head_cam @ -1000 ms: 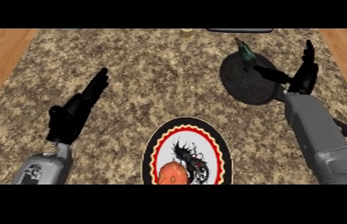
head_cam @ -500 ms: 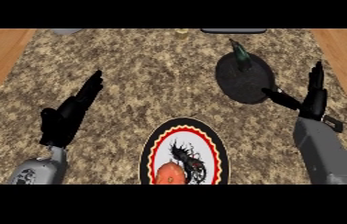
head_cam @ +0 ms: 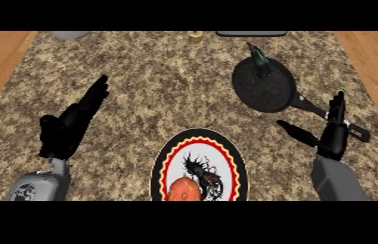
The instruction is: Pick the eggplant from the plate and place it in the pan
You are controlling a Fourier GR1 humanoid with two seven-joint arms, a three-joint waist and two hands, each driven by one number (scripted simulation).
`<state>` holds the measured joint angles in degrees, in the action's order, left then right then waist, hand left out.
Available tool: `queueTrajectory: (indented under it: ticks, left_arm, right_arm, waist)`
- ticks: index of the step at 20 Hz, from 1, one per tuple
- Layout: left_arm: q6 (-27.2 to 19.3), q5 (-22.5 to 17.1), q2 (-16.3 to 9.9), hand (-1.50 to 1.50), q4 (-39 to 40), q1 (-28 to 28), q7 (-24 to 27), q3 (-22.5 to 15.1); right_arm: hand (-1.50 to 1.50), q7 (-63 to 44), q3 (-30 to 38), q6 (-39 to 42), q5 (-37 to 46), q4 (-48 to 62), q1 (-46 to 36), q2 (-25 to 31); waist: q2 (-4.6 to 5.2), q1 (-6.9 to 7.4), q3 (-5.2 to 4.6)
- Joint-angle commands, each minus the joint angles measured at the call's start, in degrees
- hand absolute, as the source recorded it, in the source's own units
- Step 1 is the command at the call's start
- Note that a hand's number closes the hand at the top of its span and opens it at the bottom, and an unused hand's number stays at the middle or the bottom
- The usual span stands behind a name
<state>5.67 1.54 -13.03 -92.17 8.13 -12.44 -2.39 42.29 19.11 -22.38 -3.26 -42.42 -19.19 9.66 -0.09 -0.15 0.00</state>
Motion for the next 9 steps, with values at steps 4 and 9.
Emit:
queueTrajectory:
  ticks: [4, 9]
  left_arm:
    - [-1.6, 3.65, 3.56, 0.0, -1.11, 2.25, -3.23, -1.25]
    - [3.74, 0.68, 0.68, 0.0, -0.09, 0.31, -0.7, 3.32]
  right_arm:
    - [-1.5, 4.76, -2.79, -1.31, -0.93, -5.21, 6.97, -4.52]
    - [-1.5, 3.56, -5.82, -5.44, 0.07, -11.75, 12.83, -7.65]
  waist:
    - [0.06, 0.1, 0.01]
    - [0.04, 0.06, -0.01]
